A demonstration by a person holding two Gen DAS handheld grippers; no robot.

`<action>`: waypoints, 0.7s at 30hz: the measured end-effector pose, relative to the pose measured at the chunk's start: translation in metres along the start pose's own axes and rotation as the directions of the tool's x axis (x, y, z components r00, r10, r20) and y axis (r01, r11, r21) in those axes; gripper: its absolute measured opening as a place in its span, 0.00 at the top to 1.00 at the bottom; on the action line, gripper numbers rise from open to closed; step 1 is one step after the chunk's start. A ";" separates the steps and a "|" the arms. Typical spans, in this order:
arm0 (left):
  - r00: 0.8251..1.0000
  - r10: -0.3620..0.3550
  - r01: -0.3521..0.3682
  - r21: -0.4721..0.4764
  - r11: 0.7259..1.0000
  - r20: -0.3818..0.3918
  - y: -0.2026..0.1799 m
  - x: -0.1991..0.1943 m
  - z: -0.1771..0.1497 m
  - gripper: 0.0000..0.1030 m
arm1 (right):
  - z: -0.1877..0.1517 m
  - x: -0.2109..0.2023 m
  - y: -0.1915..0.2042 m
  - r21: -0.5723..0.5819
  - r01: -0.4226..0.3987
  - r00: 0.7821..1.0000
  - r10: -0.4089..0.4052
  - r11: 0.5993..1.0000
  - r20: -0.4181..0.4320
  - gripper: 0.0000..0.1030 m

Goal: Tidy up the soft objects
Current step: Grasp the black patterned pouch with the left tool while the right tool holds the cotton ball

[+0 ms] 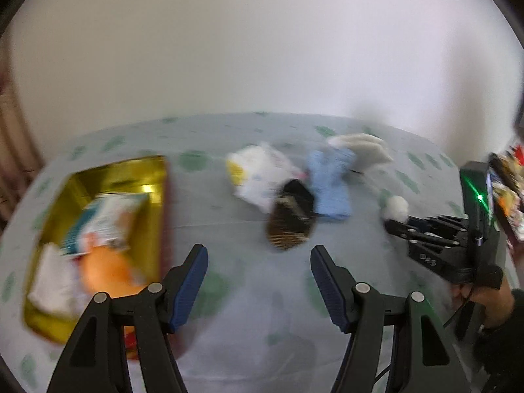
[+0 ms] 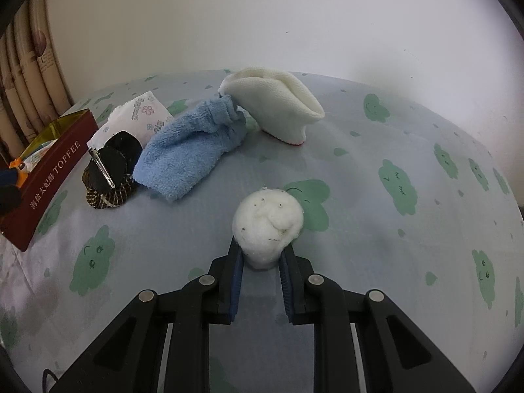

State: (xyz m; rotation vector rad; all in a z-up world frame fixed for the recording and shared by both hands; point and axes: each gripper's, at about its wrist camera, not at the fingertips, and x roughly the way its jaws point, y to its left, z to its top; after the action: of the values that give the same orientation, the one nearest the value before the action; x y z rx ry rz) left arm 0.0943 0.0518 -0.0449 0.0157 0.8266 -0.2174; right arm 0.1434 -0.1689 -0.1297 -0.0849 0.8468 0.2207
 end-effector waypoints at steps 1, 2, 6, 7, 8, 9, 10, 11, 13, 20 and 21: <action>1.000 -0.008 0.008 0.008 1.000 -0.011 -0.004 0.008 0.002 0.35 | -0.002 -0.001 -0.002 -0.007 0.001 1.000 -0.001 1.000 -0.006 0.81; 1.000 -0.022 0.023 0.018 1.000 -0.018 -0.008 0.016 0.005 0.35 | -0.002 -0.001 -0.002 -0.012 0.006 1.000 -0.006 1.000 -0.009 0.81; 0.998 -0.054 0.055 0.035 0.998 -0.031 -0.014 0.038 0.007 0.35 | -0.004 -0.003 -0.003 -0.020 0.012 1.000 -0.012 1.000 -0.010 0.81; 0.997 -0.062 0.063 0.036 0.997 -0.044 -0.016 0.047 0.008 0.35 | -0.003 -0.002 -0.002 -0.019 0.010 1.000 -0.010 1.000 -0.011 0.80; 0.996 -0.066 0.068 0.033 0.997 -0.055 -0.014 0.051 0.007 0.35 | -0.003 -0.002 -0.002 -0.017 0.008 1.000 -0.008 1.000 -0.012 0.80; 0.994 -0.081 0.083 0.025 0.996 -0.069 -0.014 0.057 0.008 0.35 | -0.002 0.000 -0.001 -0.017 0.007 1.000 -0.007 1.000 -0.012 0.80; 0.992 -0.090 0.092 0.016 0.996 -0.083 -0.014 0.065 0.009 0.35 | -0.001 0.000 -0.001 -0.017 0.007 1.000 -0.007 1.000 -0.013 0.80; 0.992 -0.085 0.087 0.013 0.996 -0.088 -0.015 0.068 0.011 0.35 | -0.001 0.000 -0.001 -0.018 0.008 1.000 -0.008 1.000 -0.013 0.80; 0.993 -0.075 0.077 0.015 0.997 -0.093 -0.017 0.078 0.013 0.35 | 0.000 0.001 0.001 -0.022 0.011 1.000 -0.011 1.000 -0.014 0.80; 0.993 -0.072 0.070 -0.016 0.997 -0.098 -0.014 0.099 0.025 0.35 | 0.000 0.002 0.001 -0.017 0.004 1.000 -0.004 1.000 -0.015 0.79; 0.994 -0.063 0.062 -0.014 0.998 -0.094 -0.015 0.101 0.026 0.35 | 0.000 0.002 0.000 -0.015 0.002 1.000 -0.002 1.000 -0.015 0.79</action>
State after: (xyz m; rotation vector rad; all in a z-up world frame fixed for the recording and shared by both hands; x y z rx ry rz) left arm 0.1764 0.0156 -0.0999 -0.0110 0.9230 -0.2730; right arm 0.1445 -0.1682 -0.1311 -0.1010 0.8600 0.2249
